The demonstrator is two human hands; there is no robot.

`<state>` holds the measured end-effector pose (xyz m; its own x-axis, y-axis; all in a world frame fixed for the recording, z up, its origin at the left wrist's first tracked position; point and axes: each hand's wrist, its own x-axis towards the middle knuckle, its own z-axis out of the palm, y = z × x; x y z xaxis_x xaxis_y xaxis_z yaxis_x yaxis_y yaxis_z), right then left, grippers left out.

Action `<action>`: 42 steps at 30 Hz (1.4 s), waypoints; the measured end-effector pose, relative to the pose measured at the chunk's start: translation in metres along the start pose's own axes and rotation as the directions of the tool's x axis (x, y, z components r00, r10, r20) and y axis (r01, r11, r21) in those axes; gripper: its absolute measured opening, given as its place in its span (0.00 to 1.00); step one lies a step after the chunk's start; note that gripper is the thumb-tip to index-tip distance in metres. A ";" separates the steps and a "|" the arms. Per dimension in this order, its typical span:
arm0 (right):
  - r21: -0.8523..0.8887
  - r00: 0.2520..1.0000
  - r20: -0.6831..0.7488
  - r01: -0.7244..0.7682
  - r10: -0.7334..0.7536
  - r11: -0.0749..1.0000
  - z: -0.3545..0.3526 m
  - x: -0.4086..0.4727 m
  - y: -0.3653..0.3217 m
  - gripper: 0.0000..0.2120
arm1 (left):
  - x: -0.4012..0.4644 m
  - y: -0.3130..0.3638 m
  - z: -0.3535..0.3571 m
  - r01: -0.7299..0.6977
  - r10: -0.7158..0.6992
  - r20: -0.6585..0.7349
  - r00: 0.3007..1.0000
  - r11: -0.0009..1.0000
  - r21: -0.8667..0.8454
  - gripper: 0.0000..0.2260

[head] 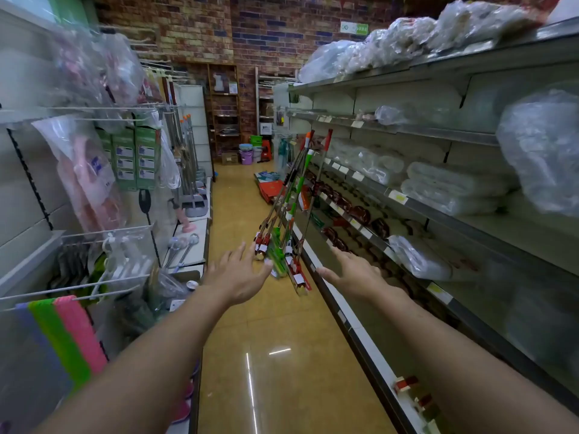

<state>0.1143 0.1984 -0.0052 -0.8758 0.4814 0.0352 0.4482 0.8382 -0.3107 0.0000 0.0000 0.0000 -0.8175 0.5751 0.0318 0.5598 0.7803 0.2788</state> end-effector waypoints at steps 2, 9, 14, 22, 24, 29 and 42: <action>-0.017 1.000 0.009 -0.003 0.003 1.000 0.003 0.017 -0.004 0.35 | 0.015 -0.006 0.002 0.013 -0.013 0.022 1.000 1.000 0.008 0.32; -0.092 0.999 0.035 0.027 -0.024 0.995 0.011 0.111 -0.004 0.33 | 0.105 -0.016 0.015 0.026 -0.026 0.034 0.999 1.000 0.018 0.34; -0.119 0.998 0.023 0.058 -0.056 0.991 0.007 0.211 0.002 0.32 | 0.200 -0.014 0.012 0.047 -0.047 -0.016 0.999 0.999 -0.009 0.34; -0.121 0.992 -0.032 0.114 -0.118 0.986 -0.012 0.378 0.004 0.36 | 0.354 -0.003 -0.009 0.044 -0.045 -0.150 0.988 0.999 -0.012 0.35; -0.141 0.991 -0.033 0.125 -0.131 0.982 -0.009 0.408 0.004 0.36 | 0.385 -0.009 -0.007 0.064 -0.062 -0.146 0.987 0.998 0.012 0.36; -0.137 0.990 -0.045 0.128 -0.136 0.982 0.001 0.491 0.000 0.36 | 0.470 -0.028 0.001 0.086 -0.079 -0.120 0.990 0.995 0.048 0.36; -0.214 0.986 -0.133 0.075 -0.105 0.974 0.016 0.722 -0.057 0.33 | 0.716 -0.100 -0.031 -0.028 0.043 -0.139 0.989 0.994 0.110 0.36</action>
<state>-0.5460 0.4942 0.0226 -0.8865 0.4203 0.1936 0.4090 0.9074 -0.0968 -0.6454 0.3257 0.0244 -0.8035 0.5685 0.1766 0.5938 0.7863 0.1705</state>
